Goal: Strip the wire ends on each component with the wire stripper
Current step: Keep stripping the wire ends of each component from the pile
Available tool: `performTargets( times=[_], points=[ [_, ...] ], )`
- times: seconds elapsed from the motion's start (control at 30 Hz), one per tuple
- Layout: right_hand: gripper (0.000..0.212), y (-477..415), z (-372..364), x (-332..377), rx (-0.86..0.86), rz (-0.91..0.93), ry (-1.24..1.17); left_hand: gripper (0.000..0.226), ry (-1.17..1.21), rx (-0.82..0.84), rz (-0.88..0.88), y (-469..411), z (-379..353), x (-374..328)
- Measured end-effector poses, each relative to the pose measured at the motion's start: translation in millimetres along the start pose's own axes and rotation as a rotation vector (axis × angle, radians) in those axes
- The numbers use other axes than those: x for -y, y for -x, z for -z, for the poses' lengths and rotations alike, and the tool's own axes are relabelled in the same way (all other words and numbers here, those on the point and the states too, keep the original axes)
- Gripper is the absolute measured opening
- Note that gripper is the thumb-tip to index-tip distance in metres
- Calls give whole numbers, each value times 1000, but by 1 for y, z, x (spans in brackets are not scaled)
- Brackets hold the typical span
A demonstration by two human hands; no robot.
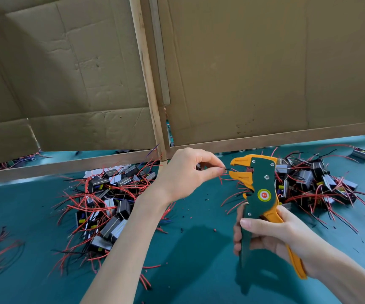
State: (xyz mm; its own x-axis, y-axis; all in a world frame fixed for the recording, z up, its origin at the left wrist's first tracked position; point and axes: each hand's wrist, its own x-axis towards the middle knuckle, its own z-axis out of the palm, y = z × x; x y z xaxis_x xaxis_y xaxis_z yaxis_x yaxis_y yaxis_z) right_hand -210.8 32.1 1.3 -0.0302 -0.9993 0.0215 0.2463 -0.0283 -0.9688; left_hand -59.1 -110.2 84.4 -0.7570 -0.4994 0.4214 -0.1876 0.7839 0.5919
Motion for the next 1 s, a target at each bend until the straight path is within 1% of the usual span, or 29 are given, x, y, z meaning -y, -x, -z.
performTargets(
  times=[0.3,0.47,0.53,0.63,0.67,0.7,0.73,0.8,0.87,0.93,1.0],
  points=[
    [42,1,1,-2,-16,-44,39,9,-9,95,41,1,3,-4],
    [49,4,-3,0,-21,-72,91,10,-24,150,56,1,9,-2],
    [44,4,-7,-2,-52,-82,110,9,-13,177,68,2,12,0],
    [40,-2,-11,-14,-196,-43,111,11,10,192,112,1,10,3],
    [40,-4,-12,-18,-218,-38,101,11,1,195,132,1,8,4],
    [40,-6,-11,-21,-207,-42,84,11,-14,201,147,1,6,5],
    [40,-7,-10,-22,-160,-55,56,10,-26,202,160,1,4,7],
    [37,-9,-5,-21,-26,-97,-84,9,-21,176,194,1,2,12],
    [35,-12,2,-22,46,-119,-203,8,-14,121,211,0,3,17],
    [33,-16,10,-26,46,-120,-234,7,-4,42,202,-2,4,21],
    [35,-20,15,-28,4,-142,-247,5,3,-84,171,-4,2,23]
  ],
)
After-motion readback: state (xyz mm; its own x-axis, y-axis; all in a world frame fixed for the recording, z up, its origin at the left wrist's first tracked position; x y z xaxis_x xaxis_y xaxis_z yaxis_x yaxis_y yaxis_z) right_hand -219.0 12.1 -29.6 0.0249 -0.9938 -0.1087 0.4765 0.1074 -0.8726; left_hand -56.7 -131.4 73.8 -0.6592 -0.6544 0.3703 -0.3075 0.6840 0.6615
